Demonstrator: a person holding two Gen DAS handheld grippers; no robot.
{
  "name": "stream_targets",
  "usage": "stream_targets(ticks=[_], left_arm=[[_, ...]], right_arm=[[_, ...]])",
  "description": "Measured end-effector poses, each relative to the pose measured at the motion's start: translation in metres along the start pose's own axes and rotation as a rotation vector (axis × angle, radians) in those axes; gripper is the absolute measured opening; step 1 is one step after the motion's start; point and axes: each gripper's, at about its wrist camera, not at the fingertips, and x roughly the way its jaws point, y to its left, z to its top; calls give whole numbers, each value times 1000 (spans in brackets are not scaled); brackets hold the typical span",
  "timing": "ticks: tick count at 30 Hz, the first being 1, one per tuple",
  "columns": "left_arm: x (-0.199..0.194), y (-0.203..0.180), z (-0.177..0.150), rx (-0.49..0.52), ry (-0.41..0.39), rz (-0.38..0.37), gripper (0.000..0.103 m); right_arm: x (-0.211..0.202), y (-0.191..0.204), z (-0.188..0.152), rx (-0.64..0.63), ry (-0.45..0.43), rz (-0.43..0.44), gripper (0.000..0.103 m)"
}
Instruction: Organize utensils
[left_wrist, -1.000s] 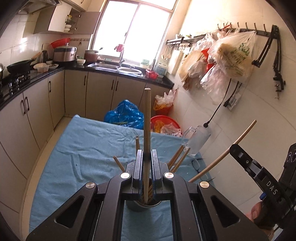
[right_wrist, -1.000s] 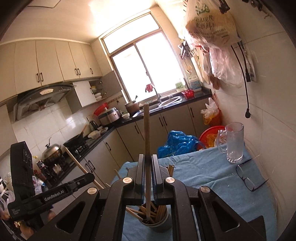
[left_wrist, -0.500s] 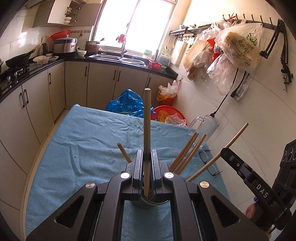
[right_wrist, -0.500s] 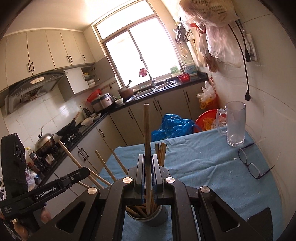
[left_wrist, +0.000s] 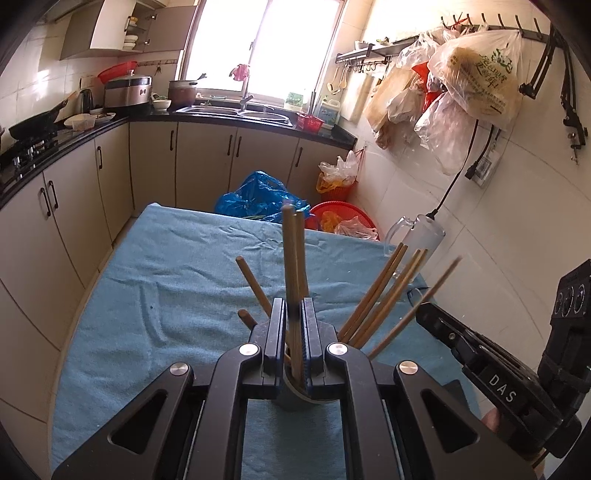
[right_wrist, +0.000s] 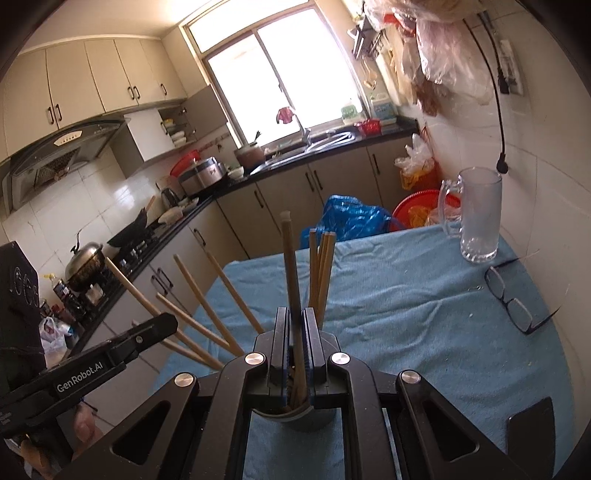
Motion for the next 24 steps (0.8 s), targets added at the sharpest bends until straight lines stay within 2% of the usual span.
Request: stream_targets(ticks=[1,5,10,13,15,18,21,24], left_arm=[[-1,0,0,1,-1,-2,10],[-8,0,1,2,-31,1,29],[-18,2,2,-8,-60,22,32],[-26,4,1,-16,-85,48,38],[-31,5,0,-21,-98,63,47],[-43,8,-4,-30,-144,104,60],[-51,8,-5,-23,-159,106,63],[-57,8,-6,-31,-161,106,64]], right_arm=[[1,-1,0,3,3,2,9],[-4,-2,1,12,-9,4,16],[-15,-1,4,5,-36,-15,27],[-21,-2,4,3,-47,-35,40],[-25,-3,3,3,-53,-62,52],[-30,-4,-1,-1,-58,-106,62],[-34,-4,-5,-16,-63,-151,71],[-39,-5,-8,-21,-64,-185,73]])
